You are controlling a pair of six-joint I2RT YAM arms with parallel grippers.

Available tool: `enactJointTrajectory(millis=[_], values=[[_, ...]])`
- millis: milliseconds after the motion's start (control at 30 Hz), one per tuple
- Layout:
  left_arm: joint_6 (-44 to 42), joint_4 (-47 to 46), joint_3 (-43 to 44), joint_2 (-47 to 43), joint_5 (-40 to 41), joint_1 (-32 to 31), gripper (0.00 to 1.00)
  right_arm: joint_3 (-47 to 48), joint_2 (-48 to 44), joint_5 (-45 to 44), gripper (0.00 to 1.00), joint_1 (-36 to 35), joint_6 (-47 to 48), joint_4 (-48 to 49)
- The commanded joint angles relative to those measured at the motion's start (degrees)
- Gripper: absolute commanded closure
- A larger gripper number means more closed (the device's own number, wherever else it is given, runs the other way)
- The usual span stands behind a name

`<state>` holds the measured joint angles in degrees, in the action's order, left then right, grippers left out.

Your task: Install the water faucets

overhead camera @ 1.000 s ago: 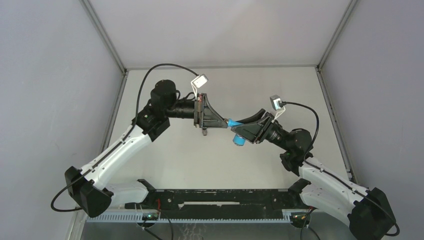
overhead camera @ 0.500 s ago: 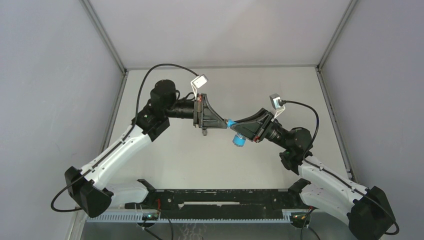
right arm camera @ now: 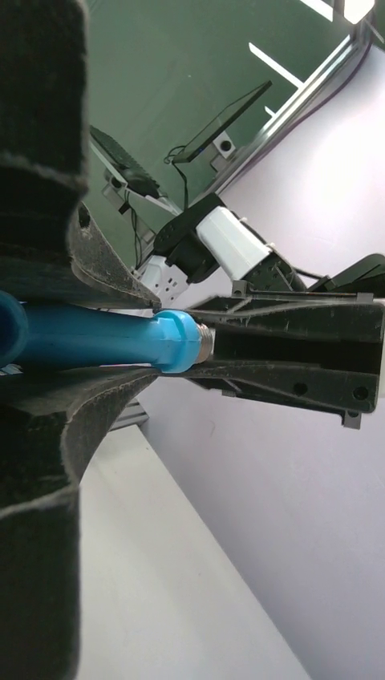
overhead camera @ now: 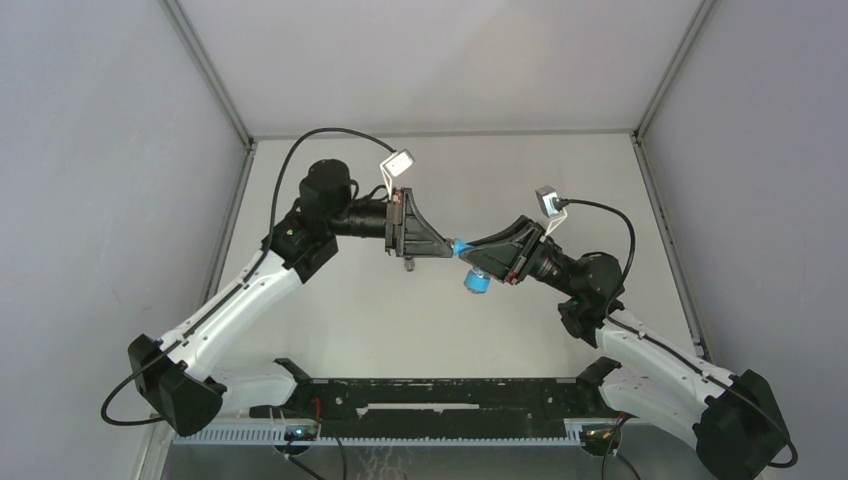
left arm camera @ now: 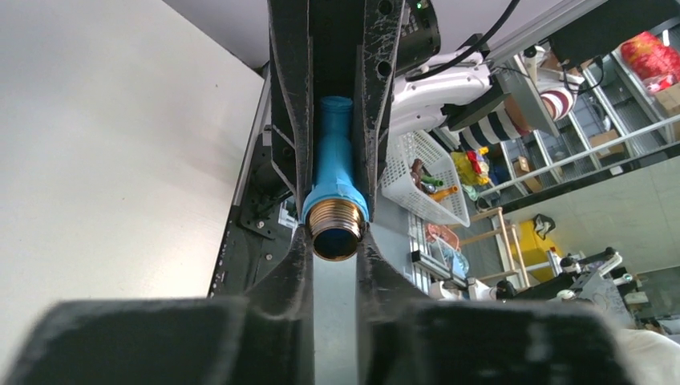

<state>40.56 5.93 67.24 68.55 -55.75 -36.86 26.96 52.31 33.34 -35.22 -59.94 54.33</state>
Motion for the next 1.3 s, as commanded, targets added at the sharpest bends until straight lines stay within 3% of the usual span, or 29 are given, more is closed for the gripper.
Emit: enactJointTrajectory(millis=[0, 67, 100, 200, 300, 500, 667, 800, 1033, 1267], values=[[-3.8, 3.8, 2.0, -0.2, 2.5, -0.1, 0.65, 2.7, -2.7, -0.7, 1.0, -0.1, 1.9, -3.9], [-7.4, 9.7, 4.1, 0.1, 4.7, 0.5, 0.37, 3.0, -5.6, -3.3, 1.0, 0.7, 4.9, -12.1], [-9.3, 13.3, 5.1, 0.2, 5.8, 1.0, 0.27, 4.0, -7.2, -4.7, 1.0, 1.8, 6.5, -21.4], [-12.3, 19.6, 6.9, 0.3, 8.6, 3.3, 0.15, 5.3, -12.4, -8.3, 1.0, 4.9, 10.2, -36.7], [-13.9, 23.5, 7.2, 0.1, 14.0, 5.8, 0.13, 5.3, -16.7, -10.4, 1.0, 8.6, 11.8, -46.7], [-12.4, 28.6, 2.9, 2.2, 38.1, 6.3, 0.12, 5.3, -23.0, -18.1, 1.0, 12.4, 16.4, -63.3], [-9.1, 30.4, -0.9, 10.0, 52.9, 5.5, 0.11, 5.3, -25.2, -21.8, 1.0, 12.5, 18.1, -68.2], [-9.6, 35.3, 2.7, 19.4, 61.2, 4.2, 0.12, 5.3, -25.6, -21.8, 1.0, 12.4, 18.3, -68.4], [-0.1, 32.4, 3.0, 29.2, 65.4, 2.8, 0.16, 5.3, -24.5, -20.7, 1.0, 12.4, 19.2, -67.1], [0.8, 32.9, 7.2, 36.3, 66.3, 0.0, 0.23, 4.8, -24.3, -19.9, 1.0, 12.4, 19.2, -66.7]])
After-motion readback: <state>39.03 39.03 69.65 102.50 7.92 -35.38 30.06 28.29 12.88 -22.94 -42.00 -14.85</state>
